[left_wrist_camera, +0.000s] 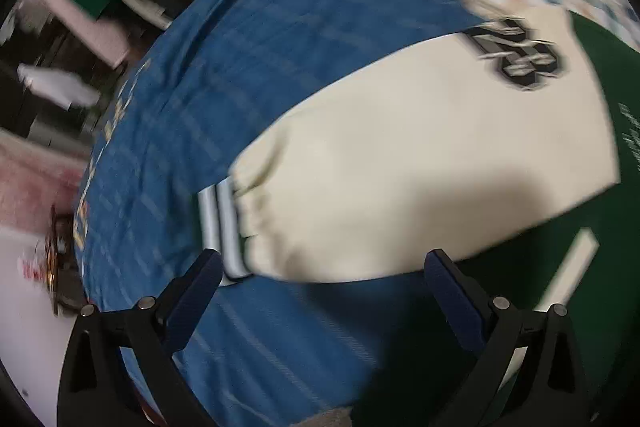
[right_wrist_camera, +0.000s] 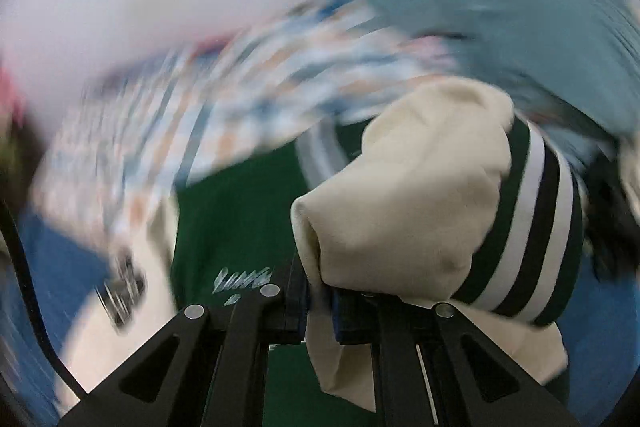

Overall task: Fold large clothes
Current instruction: 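Grasp the cream sleeve cuff with the left tool while the right tool grasps the other cuff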

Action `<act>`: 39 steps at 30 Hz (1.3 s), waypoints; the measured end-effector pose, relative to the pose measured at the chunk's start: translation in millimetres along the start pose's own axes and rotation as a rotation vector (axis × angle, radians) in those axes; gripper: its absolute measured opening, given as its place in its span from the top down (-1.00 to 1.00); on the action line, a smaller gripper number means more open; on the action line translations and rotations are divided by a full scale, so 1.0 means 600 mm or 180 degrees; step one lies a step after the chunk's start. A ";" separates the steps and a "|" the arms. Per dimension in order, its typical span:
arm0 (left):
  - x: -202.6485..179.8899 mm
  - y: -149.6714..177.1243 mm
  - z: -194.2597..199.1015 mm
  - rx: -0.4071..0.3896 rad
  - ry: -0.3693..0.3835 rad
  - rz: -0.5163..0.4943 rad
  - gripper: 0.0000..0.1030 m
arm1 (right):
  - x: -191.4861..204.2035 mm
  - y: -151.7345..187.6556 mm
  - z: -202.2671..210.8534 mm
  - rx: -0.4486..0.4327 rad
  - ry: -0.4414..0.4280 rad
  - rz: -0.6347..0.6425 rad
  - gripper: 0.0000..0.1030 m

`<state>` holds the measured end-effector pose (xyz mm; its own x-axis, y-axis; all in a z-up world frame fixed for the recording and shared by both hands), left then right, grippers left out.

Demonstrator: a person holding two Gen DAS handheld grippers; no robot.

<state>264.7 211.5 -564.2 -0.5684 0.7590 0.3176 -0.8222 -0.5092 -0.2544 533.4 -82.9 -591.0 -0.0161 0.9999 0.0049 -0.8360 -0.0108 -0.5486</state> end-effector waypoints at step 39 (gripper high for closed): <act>0.135 -0.137 -0.173 0.0322 0.1041 0.1576 0.68 | -0.451 0.432 0.044 0.1534 0.1011 -0.1355 0.05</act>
<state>289.4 356.8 -612.3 -0.8586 0.4989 -0.1182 -0.4701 -0.8580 -0.2070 306.4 -356.7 -712.7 0.4644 0.8733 -0.1475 -0.8847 0.4498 -0.1226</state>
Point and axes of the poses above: each gripper's, at about its wrist camera, not at the fingertips, and z roughly against the way its jaws point, x to its left, y to its underside, the point moved 5 cm from there along -z, roughly the way its jaws point, and after that the axes turned 1 degree about x, right-handed, at the moved point
